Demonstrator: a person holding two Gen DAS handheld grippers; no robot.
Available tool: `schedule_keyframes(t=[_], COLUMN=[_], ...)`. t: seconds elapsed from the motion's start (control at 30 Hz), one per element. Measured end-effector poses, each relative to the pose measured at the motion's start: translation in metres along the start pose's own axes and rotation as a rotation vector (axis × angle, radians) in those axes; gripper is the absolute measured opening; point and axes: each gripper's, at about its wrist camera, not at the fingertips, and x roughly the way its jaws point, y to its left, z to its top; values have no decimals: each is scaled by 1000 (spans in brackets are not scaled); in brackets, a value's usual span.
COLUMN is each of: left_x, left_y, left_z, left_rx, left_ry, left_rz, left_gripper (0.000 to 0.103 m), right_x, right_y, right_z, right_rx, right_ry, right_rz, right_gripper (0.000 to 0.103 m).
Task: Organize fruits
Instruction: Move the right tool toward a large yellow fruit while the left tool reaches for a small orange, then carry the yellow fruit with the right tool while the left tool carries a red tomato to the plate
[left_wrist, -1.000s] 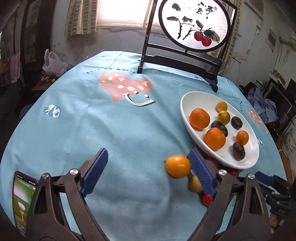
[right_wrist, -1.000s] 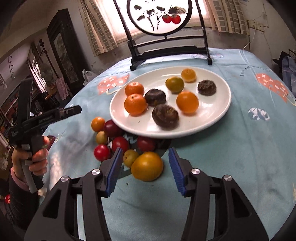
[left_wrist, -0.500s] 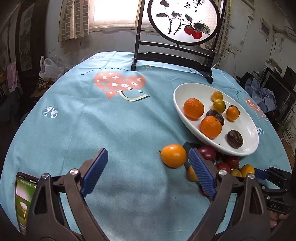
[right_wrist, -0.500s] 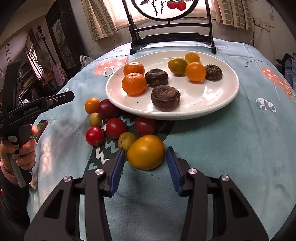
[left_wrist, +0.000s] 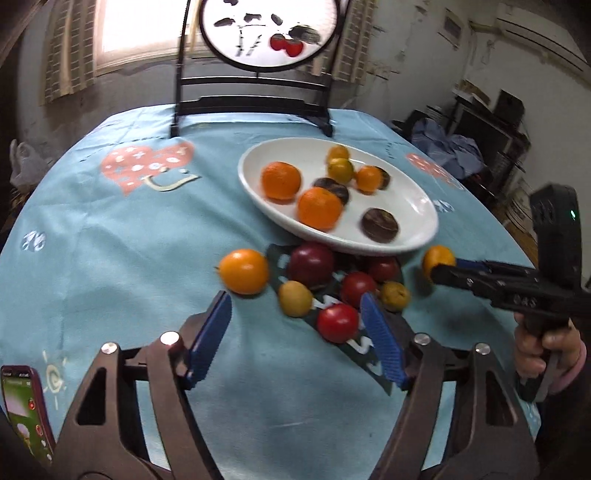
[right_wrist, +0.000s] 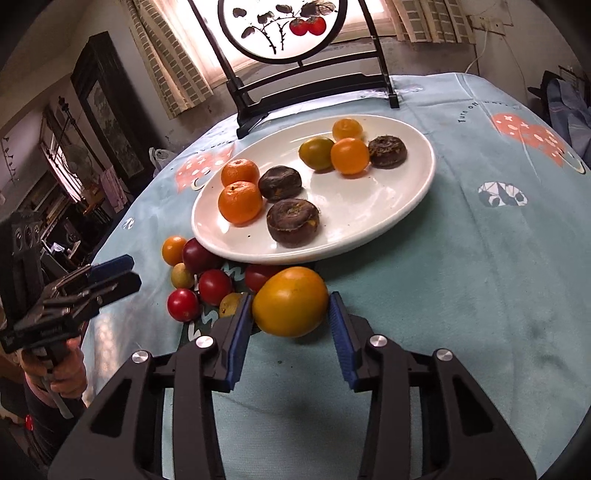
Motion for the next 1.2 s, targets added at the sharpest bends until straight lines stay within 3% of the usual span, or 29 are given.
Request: schedule_keyframes(t=[0.1,0.2,0.37,0.63,0.8,0.87,1.07,1.2], left_x=[9,18,30,42,48,47,37,21], left_y=[-19,-27,-29,-32,-35,-35,-30,-30], left_z=[-7,-10,-11,-8,-8,-8,-7,0], left_rx=[78,109,108,105,127,128,86,41], left_ry=[44,79,122,132,132,129,102,46], left_rz=[-25,-28,-23,34,86,87,40,-56], left_gripper=[54,49,43,43,31,31,30,30], right_x=[-1,-2,-4,-9,-12,-12,-13,-16], right_y=[-1,0,-1,0,-1,-1,1,6], right_z=[0,0,0,0,0,0,-1,-1], right_rx=[6,4,13,19,28,27,18,-13], right_ry=[2,-1,-5,-12,-21,-23,-17,-41], right_rz=[-6,-5,6,24,29,29,35,58], right_gripper=[42,42,42,42,42,42,42,42])
